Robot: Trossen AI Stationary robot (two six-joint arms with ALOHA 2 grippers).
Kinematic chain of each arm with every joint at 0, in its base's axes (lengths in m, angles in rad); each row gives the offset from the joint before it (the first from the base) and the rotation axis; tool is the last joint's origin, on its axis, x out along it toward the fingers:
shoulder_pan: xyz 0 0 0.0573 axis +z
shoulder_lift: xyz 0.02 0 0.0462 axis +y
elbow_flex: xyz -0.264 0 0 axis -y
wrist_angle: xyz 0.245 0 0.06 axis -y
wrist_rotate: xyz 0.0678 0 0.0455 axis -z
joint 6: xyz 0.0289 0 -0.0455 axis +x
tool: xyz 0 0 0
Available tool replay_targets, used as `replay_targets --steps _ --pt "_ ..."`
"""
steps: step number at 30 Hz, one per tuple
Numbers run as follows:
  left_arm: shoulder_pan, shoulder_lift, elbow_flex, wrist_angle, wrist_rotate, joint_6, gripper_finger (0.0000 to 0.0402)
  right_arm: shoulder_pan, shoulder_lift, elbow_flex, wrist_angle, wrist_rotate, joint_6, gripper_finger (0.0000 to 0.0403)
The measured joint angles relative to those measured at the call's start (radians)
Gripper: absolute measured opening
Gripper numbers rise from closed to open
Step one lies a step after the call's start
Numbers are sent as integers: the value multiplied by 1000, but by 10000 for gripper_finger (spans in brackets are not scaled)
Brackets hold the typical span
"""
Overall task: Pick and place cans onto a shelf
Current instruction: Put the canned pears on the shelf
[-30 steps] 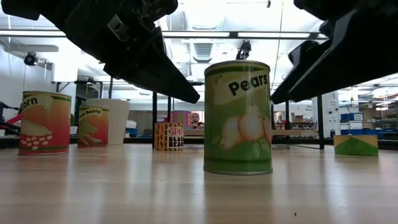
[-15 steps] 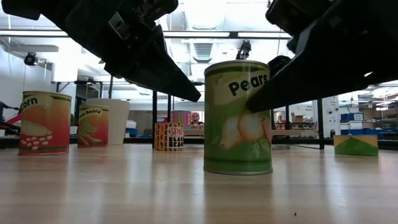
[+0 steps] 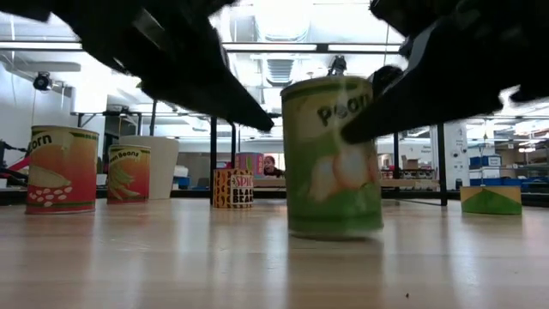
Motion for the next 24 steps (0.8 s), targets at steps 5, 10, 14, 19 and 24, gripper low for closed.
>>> replay_targets --steps 5,10,14,19,24 --pt "-29 -96 0 5 -4 166 0 -11 -131 0 -166 -12 -36 279" --pt "-30 -210 0 -1 -10 331 0 -70 -301 -6 -333 -5 -90 278" --pt "-30 -305 0 -8 -10 453 0 -153 -424 -27 -422 -4 -155 278" --pt "-29 -422 -1 -23 -11 567 0 -285 -542 -62 -454 -15 -249 278" --pt "-29 -518 -2 -39 -12 646 0 -431 -626 -114 -461 -39 -297 280"
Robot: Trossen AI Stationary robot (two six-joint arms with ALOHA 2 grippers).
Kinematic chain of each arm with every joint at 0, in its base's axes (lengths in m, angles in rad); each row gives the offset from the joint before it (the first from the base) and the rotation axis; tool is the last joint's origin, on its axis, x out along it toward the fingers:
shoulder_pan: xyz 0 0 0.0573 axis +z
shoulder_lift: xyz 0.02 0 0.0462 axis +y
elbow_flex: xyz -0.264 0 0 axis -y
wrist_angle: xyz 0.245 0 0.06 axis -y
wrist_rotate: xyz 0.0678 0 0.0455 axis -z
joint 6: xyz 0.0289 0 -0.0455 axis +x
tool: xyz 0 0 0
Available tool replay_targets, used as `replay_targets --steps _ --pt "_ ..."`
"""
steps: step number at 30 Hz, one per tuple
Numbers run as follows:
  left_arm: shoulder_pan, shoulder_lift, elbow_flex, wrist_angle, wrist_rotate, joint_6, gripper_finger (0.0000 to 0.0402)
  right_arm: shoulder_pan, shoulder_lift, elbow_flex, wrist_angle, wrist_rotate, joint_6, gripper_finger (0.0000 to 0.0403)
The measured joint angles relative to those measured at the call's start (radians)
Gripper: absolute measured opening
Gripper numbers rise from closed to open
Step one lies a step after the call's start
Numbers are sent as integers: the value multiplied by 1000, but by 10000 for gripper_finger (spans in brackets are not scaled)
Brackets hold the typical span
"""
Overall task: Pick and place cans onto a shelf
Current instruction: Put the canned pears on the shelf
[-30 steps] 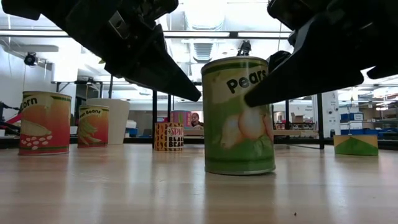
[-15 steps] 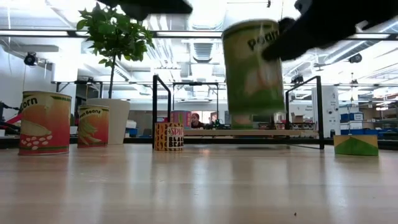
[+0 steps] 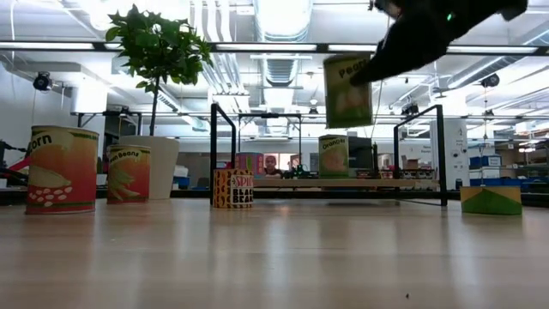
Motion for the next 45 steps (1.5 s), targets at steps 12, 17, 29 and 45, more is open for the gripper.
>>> replay_targets --steps 12,17,29,45 --pt "2 -102 -5 -118 -2 -26 0 -293 -35 -160 187 -150 -7 281" --pt "2 -103 -5 -129 -8 -13 0 -359 3 -198 317 -178 -1 281" --pt "2 -102 -5 -132 -54 2 0 -372 154 -193 399 -175 -4 281" --pt "2 -102 -5 -132 -54 2 0 -406 180 -181 386 -172 -34 345"
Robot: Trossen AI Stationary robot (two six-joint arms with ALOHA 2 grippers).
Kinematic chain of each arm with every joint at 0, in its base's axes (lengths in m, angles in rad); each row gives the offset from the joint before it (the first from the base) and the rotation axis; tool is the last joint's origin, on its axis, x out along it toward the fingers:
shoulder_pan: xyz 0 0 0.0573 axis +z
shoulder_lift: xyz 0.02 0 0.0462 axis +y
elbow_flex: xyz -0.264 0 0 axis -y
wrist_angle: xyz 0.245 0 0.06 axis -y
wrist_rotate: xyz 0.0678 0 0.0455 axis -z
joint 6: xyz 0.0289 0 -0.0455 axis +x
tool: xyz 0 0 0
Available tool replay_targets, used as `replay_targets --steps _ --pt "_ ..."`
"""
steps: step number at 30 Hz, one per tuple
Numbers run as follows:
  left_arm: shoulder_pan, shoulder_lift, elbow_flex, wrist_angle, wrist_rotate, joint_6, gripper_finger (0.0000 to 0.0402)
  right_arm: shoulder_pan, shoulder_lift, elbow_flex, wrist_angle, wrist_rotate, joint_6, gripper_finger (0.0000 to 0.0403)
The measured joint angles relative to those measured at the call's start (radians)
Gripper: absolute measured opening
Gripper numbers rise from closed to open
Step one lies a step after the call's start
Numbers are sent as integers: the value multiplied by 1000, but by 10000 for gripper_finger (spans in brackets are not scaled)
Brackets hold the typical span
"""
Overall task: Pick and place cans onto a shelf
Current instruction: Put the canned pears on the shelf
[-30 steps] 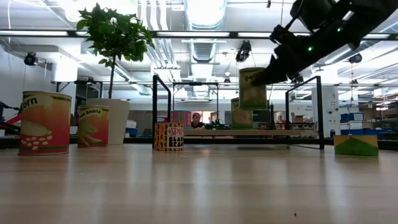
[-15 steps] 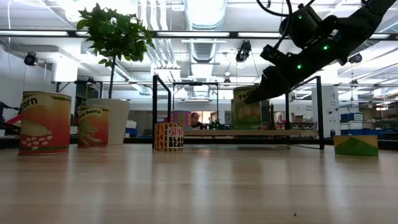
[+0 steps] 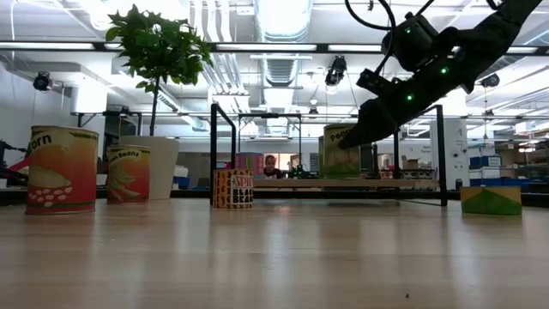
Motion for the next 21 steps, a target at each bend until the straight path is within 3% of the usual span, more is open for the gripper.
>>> replay_targets --steps 9,21 --pt "0 0 0 0 0 -4 0 0 -15 60 -130 -6 -15 349" --pt "0 0 0 0 1 -8 0 0 -24 291 -548 -3 -15 348"
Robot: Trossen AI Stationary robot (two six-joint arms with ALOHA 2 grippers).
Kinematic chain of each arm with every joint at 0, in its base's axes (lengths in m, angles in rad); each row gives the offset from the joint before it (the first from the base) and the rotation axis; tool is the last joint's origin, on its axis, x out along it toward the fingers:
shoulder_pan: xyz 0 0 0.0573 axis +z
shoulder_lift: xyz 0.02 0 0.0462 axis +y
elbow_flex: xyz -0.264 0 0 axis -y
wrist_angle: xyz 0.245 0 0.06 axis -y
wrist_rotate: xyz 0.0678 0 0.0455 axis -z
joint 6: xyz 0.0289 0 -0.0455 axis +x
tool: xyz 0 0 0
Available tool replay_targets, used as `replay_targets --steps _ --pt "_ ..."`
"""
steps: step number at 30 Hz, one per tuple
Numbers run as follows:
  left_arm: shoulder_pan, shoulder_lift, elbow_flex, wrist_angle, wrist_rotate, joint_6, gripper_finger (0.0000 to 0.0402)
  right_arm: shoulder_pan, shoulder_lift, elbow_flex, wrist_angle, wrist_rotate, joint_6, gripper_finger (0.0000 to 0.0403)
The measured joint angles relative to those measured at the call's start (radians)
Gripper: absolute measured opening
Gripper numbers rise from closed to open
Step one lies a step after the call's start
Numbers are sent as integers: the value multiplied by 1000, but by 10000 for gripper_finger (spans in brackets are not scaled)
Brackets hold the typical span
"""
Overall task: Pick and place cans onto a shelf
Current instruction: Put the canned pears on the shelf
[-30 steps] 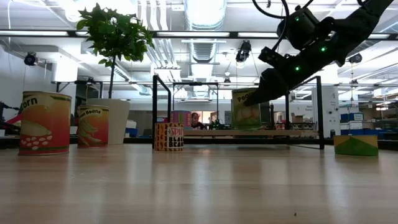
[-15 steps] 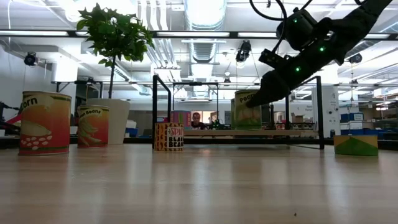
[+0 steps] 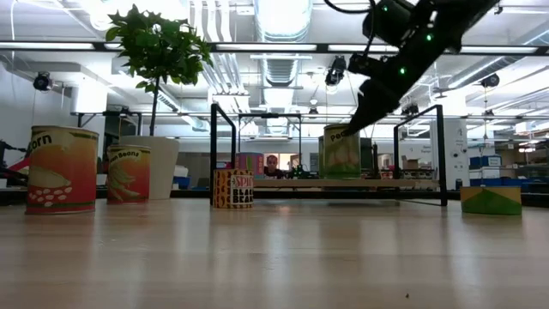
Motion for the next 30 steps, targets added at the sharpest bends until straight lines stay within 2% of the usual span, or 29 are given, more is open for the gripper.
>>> replay_targets --steps 7,12,17,21,25,30 --pt "0 0 0 0 1 -4 0 9 -23 154 -222 1 20 344" --pt "0 1 0 -1 3 -7 0 66 -74 207 -282 1 26 318" --pt "0 2 0 -1 3 -22 0 159 -152 175 -262 1 57 255" --pt "0 2 0 -1 3 -22 0 227 -193 96 -190 1 115 192" --pt "0 2 0 0 3 -22 0 260 -191 -8 -82 9 162 128" --pt "0 2 0 0 3 -22 0 261 -141 -120 43 97 175 54"
